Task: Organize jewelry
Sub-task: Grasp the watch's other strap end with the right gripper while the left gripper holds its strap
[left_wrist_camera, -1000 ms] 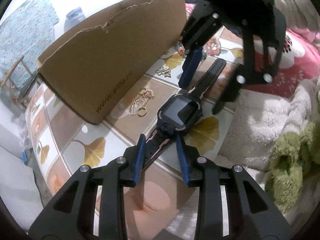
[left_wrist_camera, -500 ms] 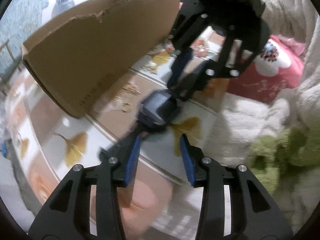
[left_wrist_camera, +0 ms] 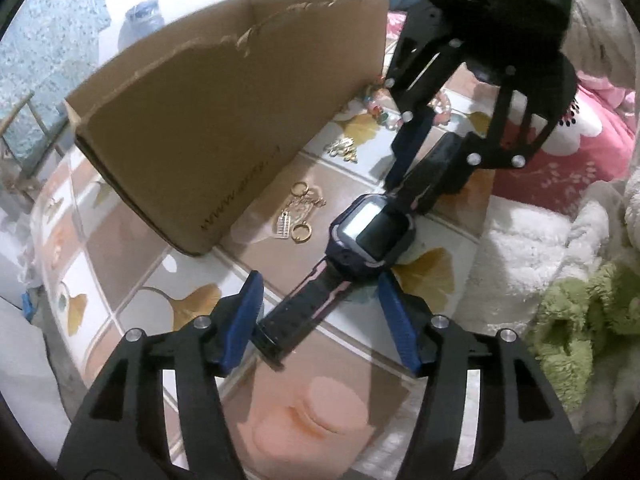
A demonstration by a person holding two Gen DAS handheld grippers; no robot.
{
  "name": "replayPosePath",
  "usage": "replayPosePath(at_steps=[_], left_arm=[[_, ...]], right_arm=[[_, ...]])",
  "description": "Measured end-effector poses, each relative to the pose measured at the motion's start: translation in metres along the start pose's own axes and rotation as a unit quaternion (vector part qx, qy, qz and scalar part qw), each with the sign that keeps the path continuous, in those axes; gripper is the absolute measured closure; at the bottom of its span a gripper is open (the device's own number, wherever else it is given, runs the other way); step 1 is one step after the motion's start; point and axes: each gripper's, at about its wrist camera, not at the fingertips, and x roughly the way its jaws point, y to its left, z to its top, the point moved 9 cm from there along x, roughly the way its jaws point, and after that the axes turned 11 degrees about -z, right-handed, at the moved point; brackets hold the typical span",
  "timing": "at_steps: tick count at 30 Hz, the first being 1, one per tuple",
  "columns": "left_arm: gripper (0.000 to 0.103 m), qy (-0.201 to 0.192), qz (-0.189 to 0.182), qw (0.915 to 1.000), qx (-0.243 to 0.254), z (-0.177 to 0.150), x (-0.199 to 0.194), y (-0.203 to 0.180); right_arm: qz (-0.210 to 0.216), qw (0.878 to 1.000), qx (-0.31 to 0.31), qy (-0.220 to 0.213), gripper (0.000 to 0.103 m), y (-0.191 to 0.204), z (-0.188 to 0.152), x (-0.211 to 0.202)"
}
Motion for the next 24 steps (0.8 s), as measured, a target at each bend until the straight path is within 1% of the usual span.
replayPosePath(at_steps=[2, 3, 8, 10, 11, 12, 13, 14, 15, 16, 19, 24], left_arm=[[0.044, 0.007, -0.015, 0.9998, -0.012, -0.004, 0.004, 0.002], [0.044, 0.003, -0.02, 0.9997, -0.016, -0.004, 0.003, 0.002], [0.043, 0.008, -0.056, 0.9978, -0.034, -0.011, -0.002, -0.009], [0.043, 0.011, -0.059, 0.9976, -0.034, -0.015, 0.001, -0.023], [0.044, 0.012, -0.053, 0.9981, -0.031, -0.016, 0.002, -0.025], [0.047, 0.012, -0.046, 0.9985, -0.028, -0.016, 0.002, -0.026], [0.054, 0.011, -0.037, 0.999, -0.024, -0.016, 0.002, -0.025], [0.059, 0.009, -0.03, 0.9993, -0.02, -0.015, 0.002, -0.025], [0.069, 0.007, -0.025, 0.9995, -0.018, -0.016, 0.0, -0.024], [0.072, 0.008, -0.024, 0.9996, -0.015, -0.014, -0.001, -0.024], [0.072, 0.015, -0.025, 0.9996, 0.002, -0.012, 0.001, -0.026], [0.073, 0.023, -0.031, 0.9992, 0.01, -0.007, 0.004, -0.026]], right_arm=[[0.004, 1.0, 0.005, 0.0, 0.08, -0.001, 0.001, 0.002], [0.005, 1.0, 0.007, -0.001, 0.08, -0.002, 0.0, 0.001], [0.01, 1.0, 0.011, -0.003, 0.079, -0.006, -0.002, 0.0], [0.012, 1.0, 0.01, -0.004, 0.078, -0.006, -0.002, 0.0], [0.012, 1.0, 0.009, -0.004, 0.077, -0.006, -0.002, 0.001], [0.012, 1.0, 0.008, -0.004, 0.077, -0.006, -0.001, 0.001], [0.011, 1.0, 0.006, -0.004, 0.077, -0.005, -0.001, 0.0], [0.011, 1.0, 0.004, -0.004, 0.077, -0.005, 0.0, 0.0], [0.011, 1.0, 0.002, -0.004, 0.077, -0.005, 0.001, 0.0], [0.01, 1.0, 0.002, -0.004, 0.077, -0.004, 0.001, 0.0], [0.009, 1.0, -0.001, -0.002, 0.077, -0.003, 0.002, 0.0], [0.011, 1.0, -0.002, 0.0, 0.077, -0.002, 0.003, -0.001]])
